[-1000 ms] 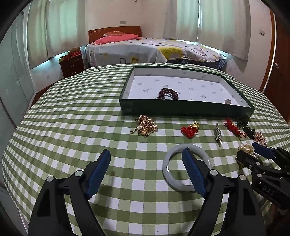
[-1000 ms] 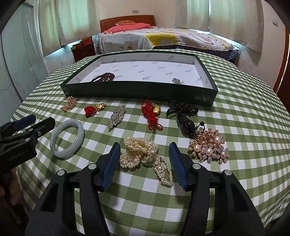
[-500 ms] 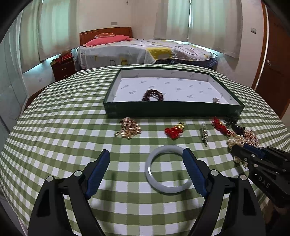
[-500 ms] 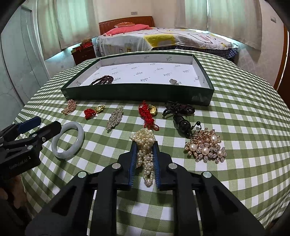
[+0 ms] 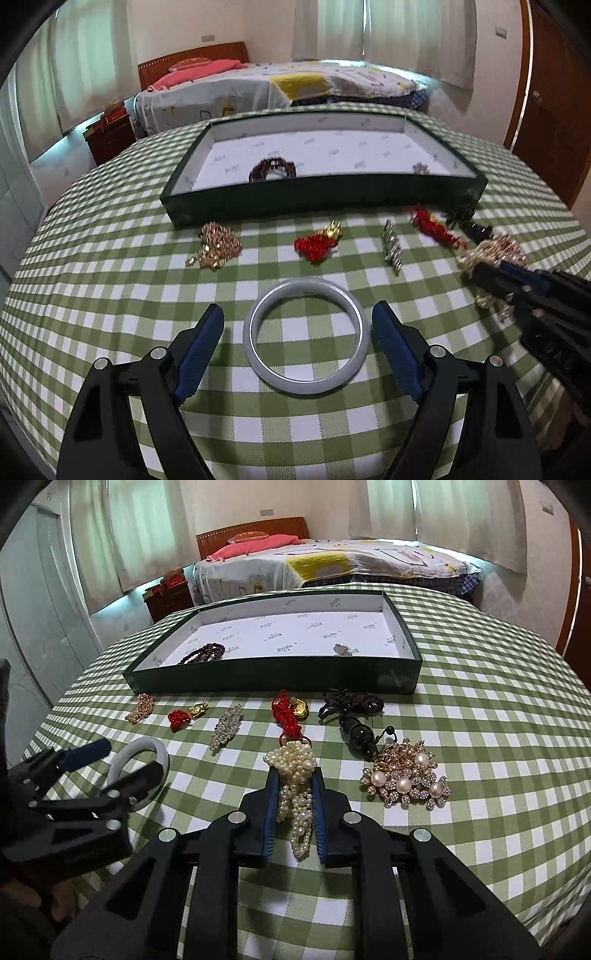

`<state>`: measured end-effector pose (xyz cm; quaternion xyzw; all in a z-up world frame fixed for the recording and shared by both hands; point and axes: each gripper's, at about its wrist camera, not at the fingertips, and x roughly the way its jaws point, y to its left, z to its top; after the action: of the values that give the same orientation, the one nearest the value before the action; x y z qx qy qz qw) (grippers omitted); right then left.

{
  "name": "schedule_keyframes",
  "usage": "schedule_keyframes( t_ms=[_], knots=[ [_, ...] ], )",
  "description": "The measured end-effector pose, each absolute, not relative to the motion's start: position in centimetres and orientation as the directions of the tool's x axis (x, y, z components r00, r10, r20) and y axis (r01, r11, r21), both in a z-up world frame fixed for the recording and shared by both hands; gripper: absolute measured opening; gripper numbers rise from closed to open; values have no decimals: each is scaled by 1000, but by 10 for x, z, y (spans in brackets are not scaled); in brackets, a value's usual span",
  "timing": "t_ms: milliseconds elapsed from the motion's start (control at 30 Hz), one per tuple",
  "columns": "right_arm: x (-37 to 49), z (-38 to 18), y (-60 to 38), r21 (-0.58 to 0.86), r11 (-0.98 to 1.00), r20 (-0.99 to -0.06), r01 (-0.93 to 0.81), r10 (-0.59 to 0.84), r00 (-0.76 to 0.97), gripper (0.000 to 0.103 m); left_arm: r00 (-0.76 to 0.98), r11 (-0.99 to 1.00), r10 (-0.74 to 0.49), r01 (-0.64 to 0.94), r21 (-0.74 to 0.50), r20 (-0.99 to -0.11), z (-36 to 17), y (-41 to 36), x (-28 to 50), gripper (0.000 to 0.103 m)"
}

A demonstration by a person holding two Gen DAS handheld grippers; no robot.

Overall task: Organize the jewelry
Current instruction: 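Grasp the white jade bangle rim with the left gripper while the right gripper lifts the pearls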

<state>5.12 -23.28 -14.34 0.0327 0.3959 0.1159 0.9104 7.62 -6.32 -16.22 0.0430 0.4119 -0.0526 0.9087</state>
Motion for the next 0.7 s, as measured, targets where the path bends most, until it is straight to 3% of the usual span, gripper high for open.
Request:
schedule_keyframes(
  t_ms=[233, 333, 700],
  knots=[
    [50, -144, -235, 164, 969, -711, -182, 244, 659, 17, 645, 992, -79, 124, 3, -760, -167, -57, 73, 79],
    [51, -144, -234, 162, 970, -710, -183, 243, 661, 17, 653, 991, -79, 136, 14, -753, -165, -59, 69, 69],
    [49, -139, -230, 155, 969, -702, -191, 244, 669, 17, 684, 989, -85, 146, 21, -725, -154, -56, 64, 68]
  ],
)
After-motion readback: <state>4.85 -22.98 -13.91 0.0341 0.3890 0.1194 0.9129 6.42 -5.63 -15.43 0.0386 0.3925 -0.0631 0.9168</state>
